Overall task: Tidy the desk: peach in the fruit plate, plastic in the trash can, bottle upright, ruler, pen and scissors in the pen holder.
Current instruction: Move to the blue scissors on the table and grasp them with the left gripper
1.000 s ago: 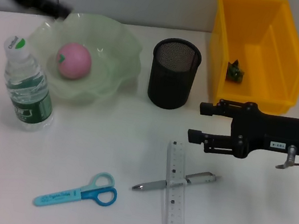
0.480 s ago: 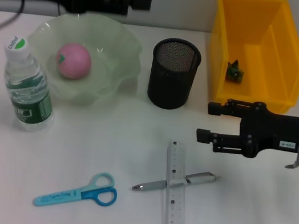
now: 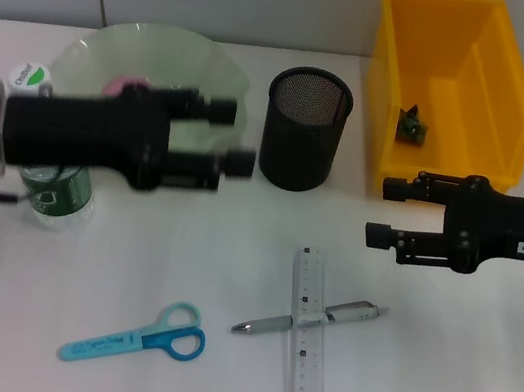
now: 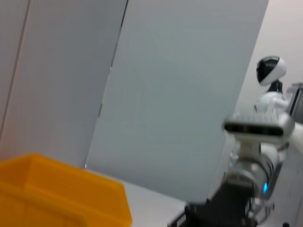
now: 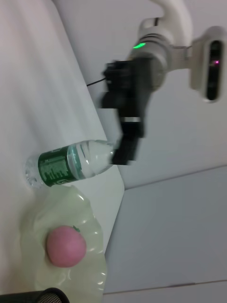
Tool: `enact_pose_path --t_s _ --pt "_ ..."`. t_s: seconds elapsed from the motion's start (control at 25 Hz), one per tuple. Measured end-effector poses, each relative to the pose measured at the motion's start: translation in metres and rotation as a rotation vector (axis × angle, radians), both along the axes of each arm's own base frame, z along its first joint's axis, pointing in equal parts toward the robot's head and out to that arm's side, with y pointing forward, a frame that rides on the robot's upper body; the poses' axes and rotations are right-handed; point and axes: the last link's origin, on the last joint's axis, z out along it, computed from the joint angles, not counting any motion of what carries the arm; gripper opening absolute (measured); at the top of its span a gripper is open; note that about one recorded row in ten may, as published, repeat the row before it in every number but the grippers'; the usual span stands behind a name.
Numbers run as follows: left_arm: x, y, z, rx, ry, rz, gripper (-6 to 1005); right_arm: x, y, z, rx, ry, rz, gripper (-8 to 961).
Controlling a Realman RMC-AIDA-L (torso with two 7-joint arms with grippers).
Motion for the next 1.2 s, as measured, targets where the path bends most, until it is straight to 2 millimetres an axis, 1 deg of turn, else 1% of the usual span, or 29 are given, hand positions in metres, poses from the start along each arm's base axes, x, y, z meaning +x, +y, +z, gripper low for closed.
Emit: enact_pose_path --t_s 0.08,0.24,0.36,0.44,0.48,0.52,0.64,0.72,0.76,0.8,0.92,0.96,1.0,1.04,1.16,1.2 --pt "-0.008 -0.008 -0.007 -0.008 0.016 -0.007 760 -0.002 -0.001 0.003 -0.025 -0.003 -0.011 762" --pt "-0.015 -0.013 -0.011 -0.007 0.026 -0.011 759 -0.002 -0.003 0.005 -0.059 -0.010 -0.021 762" --pt "-0.022 -0.017 -0.014 -0.014 0.060 -0.022 759 0.000 -0.008 0.003 -0.127 -0.047 -0.031 761" --pt "-0.023 -0.018 -0.014 -0.020 0.073 -0.028 758 0.002 -0.009 0.002 -0.142 -0.067 -0.035 761" --pt "-0.023 -0.020 -0.015 -0.040 0.110 -0.055 758 0.004 -0.010 0.000 -0.161 -0.092 -0.040 761" --pt "-0.023 -0.020 -0.015 -0.040 0.110 -0.055 758 0.004 -0.010 0.000 -0.161 -0.092 -0.040 761" --pt "-0.022 -0.022 -0.012 -0.061 0.186 -0.103 758 0.006 -0.010 -0.001 -0.170 -0.099 -0.056 761" --pt "-0.022 -0.022 -0.012 -0.061 0.186 -0.103 757 0.006 -0.010 -0.001 -0.172 -0.098 -0.063 761" --pt "-0.021 -0.021 -0.010 -0.066 0.220 -0.115 757 0.007 -0.010 0.000 -0.171 -0.100 -0.066 761" --pt "-0.018 -0.021 -0.002 -0.090 0.336 -0.148 757 0.007 -0.010 0.000 -0.169 -0.102 -0.069 761" --pt "-0.013 -0.024 0.010 -0.129 0.468 -0.178 757 0.007 -0.007 0.000 -0.155 -0.112 -0.076 761" --pt "-0.009 -0.026 0.015 -0.150 0.540 -0.188 757 0.008 -0.005 0.000 -0.146 -0.118 -0.078 761" --pt "-0.009 -0.026 0.015 -0.150 0.540 -0.188 756 0.008 -0.005 0.000 -0.146 -0.118 -0.078 761" --pt "-0.005 -0.028 0.018 -0.170 0.638 -0.191 756 0.007 -0.004 0.000 -0.143 -0.120 -0.079 761" --pt "-0.001 -0.028 0.017 -0.179 0.766 -0.182 756 0.008 -0.003 0.000 -0.139 -0.126 -0.082 761" --pt "0.001 -0.028 0.014 -0.186 0.809 -0.176 756 0.008 -0.002 0.000 -0.137 -0.128 -0.083 761"
